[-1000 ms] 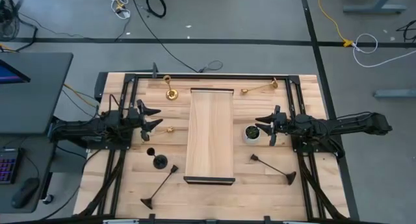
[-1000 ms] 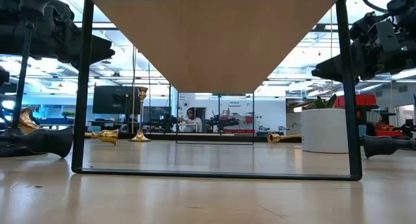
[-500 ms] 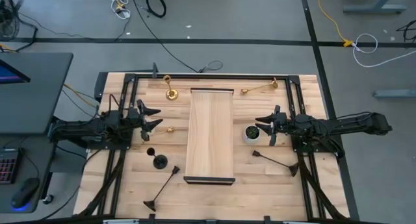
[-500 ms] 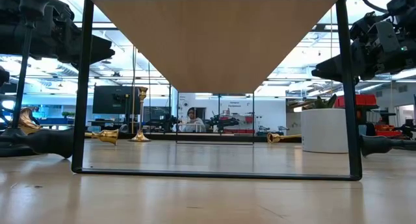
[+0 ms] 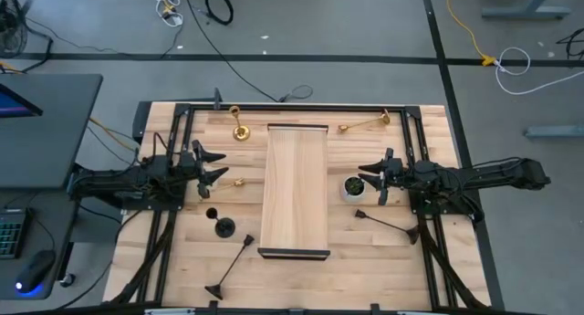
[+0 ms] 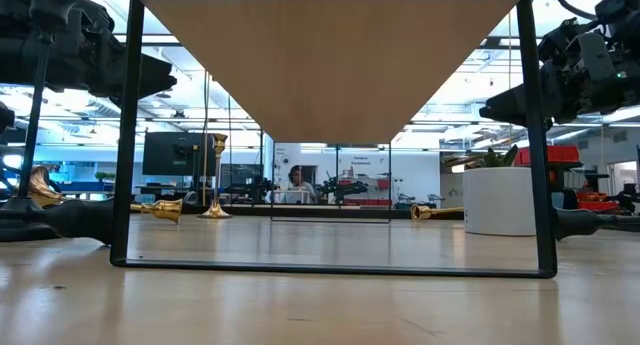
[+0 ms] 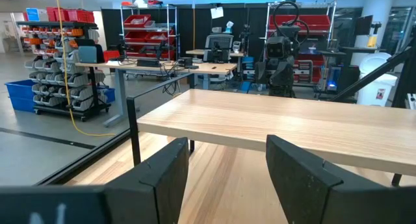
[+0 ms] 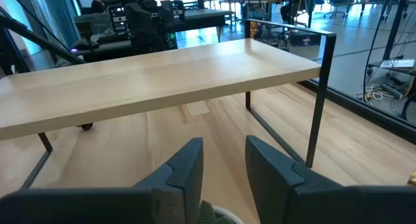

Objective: Pick & Place candle stick holders

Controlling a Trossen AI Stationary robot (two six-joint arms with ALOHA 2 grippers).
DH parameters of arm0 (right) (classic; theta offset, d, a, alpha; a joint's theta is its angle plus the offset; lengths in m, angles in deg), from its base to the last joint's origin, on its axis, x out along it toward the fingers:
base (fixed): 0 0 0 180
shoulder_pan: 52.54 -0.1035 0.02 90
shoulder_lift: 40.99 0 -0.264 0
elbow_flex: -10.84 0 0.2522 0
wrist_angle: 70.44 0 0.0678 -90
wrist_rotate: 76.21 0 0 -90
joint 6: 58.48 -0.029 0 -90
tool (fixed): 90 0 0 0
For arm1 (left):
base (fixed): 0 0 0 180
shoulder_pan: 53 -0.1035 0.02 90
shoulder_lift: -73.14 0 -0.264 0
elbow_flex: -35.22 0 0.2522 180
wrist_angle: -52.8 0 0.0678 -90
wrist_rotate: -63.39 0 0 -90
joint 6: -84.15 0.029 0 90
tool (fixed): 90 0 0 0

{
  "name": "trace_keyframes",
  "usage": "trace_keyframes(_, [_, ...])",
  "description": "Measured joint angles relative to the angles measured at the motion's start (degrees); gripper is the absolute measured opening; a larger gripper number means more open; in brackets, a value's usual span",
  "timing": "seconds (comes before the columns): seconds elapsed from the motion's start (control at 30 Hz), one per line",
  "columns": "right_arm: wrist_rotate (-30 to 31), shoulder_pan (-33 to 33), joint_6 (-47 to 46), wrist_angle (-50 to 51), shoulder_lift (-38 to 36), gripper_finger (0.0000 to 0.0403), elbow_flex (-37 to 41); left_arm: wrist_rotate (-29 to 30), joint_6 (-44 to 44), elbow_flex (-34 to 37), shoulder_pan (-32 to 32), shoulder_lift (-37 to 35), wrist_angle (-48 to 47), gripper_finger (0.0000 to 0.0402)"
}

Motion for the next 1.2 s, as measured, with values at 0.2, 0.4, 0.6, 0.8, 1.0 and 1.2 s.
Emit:
trace_keyframes(0.2, [0.0, 0.0, 0.0, 0.0, 0.0, 0.0114, 0.0, 0.8, 0.0, 0.0, 0.0, 0.0, 1.6, 0.0206])
trace_keyframes(0.4, [0.0, 0.0, 0.0, 0.0, 0.0, 0.0114, 0.0, 2.9, 0.0, 0.0, 0.0, 0.0, 2.9, 0.0206])
trace_keyframes(0.6, [0.0, 0.0, 0.0, 0.0, 0.0, 0.0114, 0.0, 9.6, 0.1, 0.0, 0.0, 0.0, 2.9, 0.0206])
trace_keyframes(0.8, [0.0, 0.0, 0.0, 0.0, 0.0, 0.0114, 0.0, 30.0, 4.5, 0.0, -2.4, 0.0, 1.9, 0.0206])
trace_keyframes(1.0, [0.0, 0.0, 0.0, 0.0, 0.0, 0.0114, 0.0, 23.4, 4.5, 0.0, -9.6, 0.4, 1.3, 0.0206])
trace_keyframes(1.2, [0.0, 0.0, 0.0, 0.0, 0.0, 0.0114, 0.0, 15.4, 2.9, 0.1, -18.8, 5.1, 1.0, 0.0206])
